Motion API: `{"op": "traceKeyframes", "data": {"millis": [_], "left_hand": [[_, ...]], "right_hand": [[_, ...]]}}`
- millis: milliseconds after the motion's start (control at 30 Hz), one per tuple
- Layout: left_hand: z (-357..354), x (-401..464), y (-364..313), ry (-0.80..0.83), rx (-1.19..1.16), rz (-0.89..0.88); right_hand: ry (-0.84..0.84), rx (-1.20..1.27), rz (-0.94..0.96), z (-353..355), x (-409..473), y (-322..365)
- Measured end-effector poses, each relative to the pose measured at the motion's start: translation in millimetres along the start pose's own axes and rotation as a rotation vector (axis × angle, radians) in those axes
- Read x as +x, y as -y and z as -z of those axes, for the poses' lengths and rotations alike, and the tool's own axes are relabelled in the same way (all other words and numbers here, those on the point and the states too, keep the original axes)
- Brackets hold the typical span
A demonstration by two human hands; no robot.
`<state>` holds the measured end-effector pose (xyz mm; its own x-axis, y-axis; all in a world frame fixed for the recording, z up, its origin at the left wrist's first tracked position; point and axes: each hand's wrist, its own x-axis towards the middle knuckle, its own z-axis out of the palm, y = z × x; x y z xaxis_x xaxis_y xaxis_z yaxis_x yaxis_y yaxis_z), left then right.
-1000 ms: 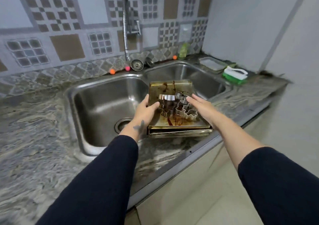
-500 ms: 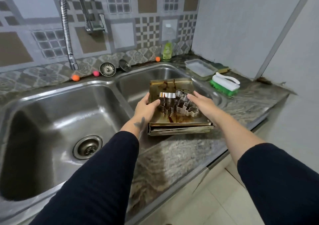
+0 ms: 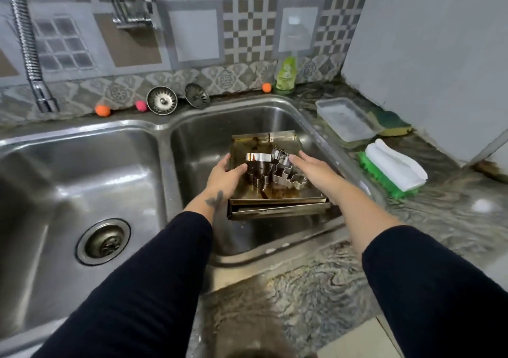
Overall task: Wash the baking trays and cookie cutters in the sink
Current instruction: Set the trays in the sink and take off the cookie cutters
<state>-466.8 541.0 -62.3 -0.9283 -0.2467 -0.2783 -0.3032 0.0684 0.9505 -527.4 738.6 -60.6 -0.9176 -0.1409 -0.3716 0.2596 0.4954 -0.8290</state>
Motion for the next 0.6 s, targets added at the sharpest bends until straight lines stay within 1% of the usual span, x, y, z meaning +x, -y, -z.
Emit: {"op": "traceKeyframes", "data": {"millis": [167,233,400,600], "left_hand": [[-29,18,20,-0.166,-0.097,0.126],[-41,24,30,-0.205,-0.142,0.190],[-56,30,54,-0.257,-0.184,0.331],[-56,30,67,-0.259,-0.122,0.458]], "right_hand": [[0.176,-0.052,-0.027,5,51,-24],[0.239,-0.065,-0.045,9,67,-33],[0.394,-0.111,-0.100,8,95,-53],[0.580,-0.149,-0.218,-5,104,-57]]}}
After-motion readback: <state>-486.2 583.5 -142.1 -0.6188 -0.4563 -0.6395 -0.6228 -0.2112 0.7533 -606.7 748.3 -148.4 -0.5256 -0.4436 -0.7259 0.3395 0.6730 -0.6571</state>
